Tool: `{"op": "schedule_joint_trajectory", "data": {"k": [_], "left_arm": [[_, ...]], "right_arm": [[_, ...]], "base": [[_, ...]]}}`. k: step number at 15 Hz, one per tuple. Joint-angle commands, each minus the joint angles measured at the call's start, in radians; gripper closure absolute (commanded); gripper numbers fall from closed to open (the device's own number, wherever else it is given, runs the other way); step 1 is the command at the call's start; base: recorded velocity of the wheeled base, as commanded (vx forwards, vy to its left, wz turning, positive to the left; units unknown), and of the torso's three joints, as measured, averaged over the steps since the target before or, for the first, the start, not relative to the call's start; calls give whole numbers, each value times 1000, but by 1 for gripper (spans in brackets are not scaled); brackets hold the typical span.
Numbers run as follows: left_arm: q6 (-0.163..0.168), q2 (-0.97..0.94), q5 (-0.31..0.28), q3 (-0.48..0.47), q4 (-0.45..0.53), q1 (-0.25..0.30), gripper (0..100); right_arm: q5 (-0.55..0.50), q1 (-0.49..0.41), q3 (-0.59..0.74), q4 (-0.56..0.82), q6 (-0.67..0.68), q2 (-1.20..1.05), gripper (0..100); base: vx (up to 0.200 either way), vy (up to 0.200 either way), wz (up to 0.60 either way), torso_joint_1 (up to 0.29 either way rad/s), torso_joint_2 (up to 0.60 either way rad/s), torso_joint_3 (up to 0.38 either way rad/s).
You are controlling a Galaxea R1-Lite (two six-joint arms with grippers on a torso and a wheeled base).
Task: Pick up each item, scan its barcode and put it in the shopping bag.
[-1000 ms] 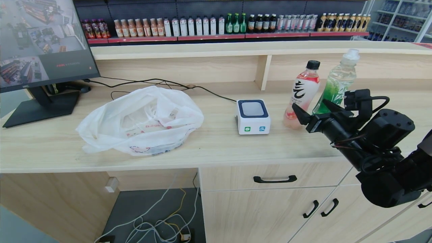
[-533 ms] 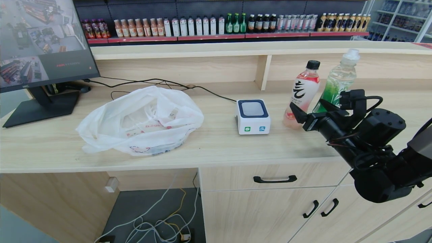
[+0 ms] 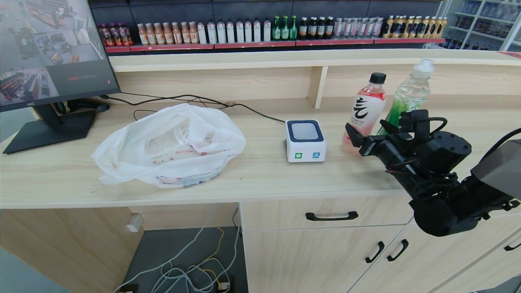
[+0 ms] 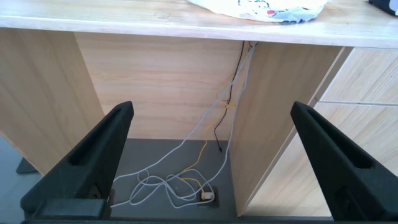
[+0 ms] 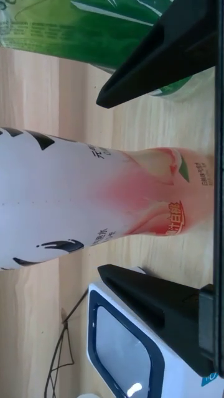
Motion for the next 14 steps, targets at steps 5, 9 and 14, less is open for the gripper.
{"op": "schedule_joint_trajectory", "data": {"k": [5,9,14], "left_arm": [[0,0,0,0,0,0,0],[0,0,0,0,0,0,0],[0,0,0,0,0,0,0]], "right_arm": [[0,2,-69,-1,0,56,0],[0,2,-118,-1,0,85,0],[0,2,-193,-1,5,109,0]], "base": [[0,0,0,0,0,0],[0,0,0,0,0,0],[0,0,0,0,0,0]]}}
